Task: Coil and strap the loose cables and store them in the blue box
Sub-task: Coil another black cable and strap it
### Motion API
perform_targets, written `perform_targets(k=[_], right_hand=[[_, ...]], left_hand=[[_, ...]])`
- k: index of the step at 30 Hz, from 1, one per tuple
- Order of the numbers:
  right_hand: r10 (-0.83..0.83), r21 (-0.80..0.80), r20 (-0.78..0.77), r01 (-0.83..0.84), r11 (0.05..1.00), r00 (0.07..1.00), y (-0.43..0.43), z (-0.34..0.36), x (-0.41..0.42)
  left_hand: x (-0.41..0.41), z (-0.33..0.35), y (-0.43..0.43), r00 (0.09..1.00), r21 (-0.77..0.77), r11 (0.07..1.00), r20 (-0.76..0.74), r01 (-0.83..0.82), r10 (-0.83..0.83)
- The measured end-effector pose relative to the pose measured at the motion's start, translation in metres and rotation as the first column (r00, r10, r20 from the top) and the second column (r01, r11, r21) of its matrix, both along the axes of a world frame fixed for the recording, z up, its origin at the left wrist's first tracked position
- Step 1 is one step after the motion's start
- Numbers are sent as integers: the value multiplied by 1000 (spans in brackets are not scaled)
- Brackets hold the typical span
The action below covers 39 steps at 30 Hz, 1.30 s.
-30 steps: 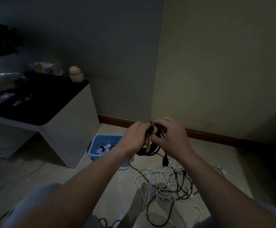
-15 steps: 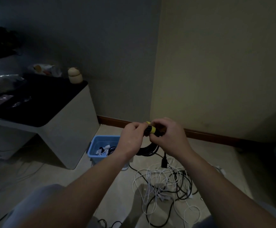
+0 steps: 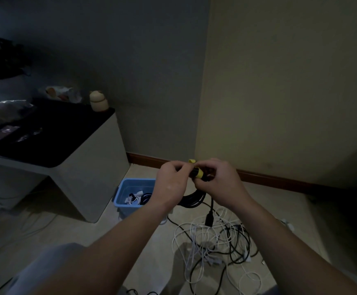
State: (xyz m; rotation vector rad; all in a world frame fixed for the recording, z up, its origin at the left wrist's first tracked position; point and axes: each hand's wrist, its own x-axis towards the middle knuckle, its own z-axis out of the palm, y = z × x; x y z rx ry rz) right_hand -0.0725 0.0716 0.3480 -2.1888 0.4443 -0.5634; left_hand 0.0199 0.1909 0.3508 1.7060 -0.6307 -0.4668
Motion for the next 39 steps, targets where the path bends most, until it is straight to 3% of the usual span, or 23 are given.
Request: perform_targets(k=[6,19,35,39], right_hand=[[6,134,-6,-5,991,1000,0,-1,-1],[105,175,-83,-89,981,991,-5,5,-2],[-57,-101,-90,48,994,994,4,-3,6],[-92,-49,-88,88,995,992,4,-3,6]], left_hand=[[0,-2,1,1000,-9,1000,-10,6,-6],[0,0,3,1000,9,1000,-4,3,-3],[6,-3,4,995,24,995,-24,-94,95],[6,-4,3,993,29,993,-17,-115,116]])
